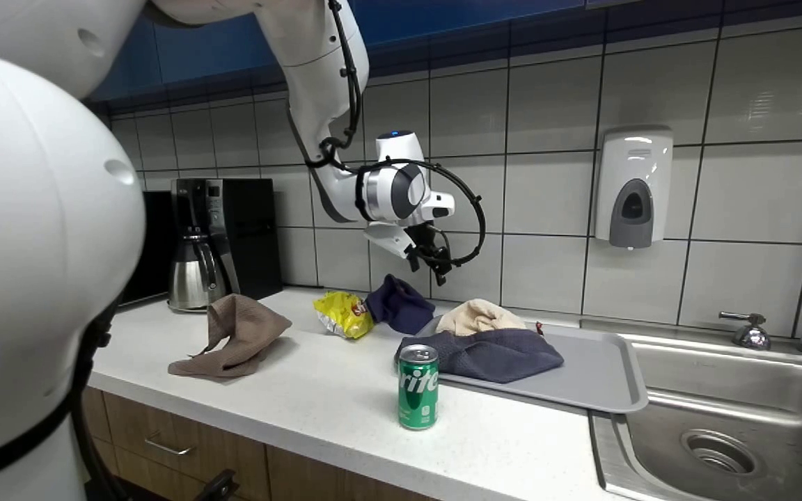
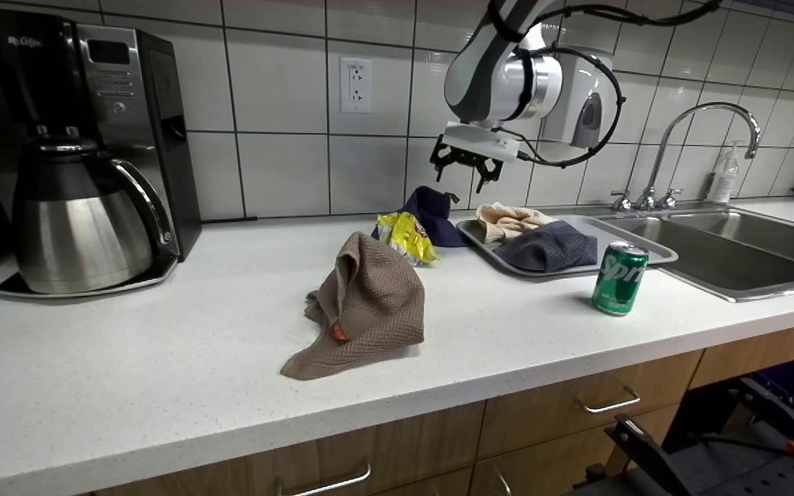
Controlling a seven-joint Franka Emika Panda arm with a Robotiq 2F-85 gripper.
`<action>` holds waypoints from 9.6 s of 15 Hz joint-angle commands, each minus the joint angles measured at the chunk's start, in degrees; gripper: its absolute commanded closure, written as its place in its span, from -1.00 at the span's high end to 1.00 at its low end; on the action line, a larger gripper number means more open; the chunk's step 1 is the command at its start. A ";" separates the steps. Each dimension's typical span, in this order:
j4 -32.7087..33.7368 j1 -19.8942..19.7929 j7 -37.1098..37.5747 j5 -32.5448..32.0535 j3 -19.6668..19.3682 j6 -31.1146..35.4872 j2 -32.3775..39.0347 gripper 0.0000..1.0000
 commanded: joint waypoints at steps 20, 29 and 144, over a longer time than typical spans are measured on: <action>-1.26 -4.27 0.84 0.69 -6.22 -5.40 0.55 1.00; 1.85 -5.44 0.96 0.94 -6.47 -6.78 4.02 1.00; -42.40 -4.75 20.47 -21.22 14.40 -5.37 -35.48 -0.93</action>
